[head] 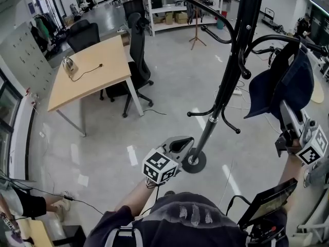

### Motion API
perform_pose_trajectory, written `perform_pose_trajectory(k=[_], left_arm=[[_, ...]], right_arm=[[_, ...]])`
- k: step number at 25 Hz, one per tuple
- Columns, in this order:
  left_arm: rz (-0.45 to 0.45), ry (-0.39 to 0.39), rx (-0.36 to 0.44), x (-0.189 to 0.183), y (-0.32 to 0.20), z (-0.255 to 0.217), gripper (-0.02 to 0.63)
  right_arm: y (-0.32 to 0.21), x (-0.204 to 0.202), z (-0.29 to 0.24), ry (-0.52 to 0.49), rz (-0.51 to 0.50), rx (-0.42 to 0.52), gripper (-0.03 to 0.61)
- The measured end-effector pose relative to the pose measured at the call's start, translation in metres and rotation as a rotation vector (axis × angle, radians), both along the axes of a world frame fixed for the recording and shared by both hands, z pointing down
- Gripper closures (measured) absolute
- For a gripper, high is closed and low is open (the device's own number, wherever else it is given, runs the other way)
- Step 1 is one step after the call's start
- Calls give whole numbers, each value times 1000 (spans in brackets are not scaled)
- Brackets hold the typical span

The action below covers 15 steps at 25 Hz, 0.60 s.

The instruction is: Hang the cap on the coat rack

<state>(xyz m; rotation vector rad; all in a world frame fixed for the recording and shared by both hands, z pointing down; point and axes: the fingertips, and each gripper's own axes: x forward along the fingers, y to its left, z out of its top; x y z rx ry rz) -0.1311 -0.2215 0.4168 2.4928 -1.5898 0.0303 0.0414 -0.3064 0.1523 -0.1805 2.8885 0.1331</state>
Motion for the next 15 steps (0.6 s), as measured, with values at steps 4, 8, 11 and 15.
perform_pose_trajectory(k=[4,8,11,15], left_arm=[[-10,-3,1,-1,0,-1,607],[-10,15,-6,-1,0,3,606],[2,44,-4,1,-1,2,607],[-26,31,1,-8,-5,1,606]], right_arm=[[-1,-4,2,-8,-18,-5,566],[-5,-9,9,-13,-35,-12,566],[-8,-13,11,-9,-46,-7,566],[-17,-24,15,-16,-74,-4,566]])
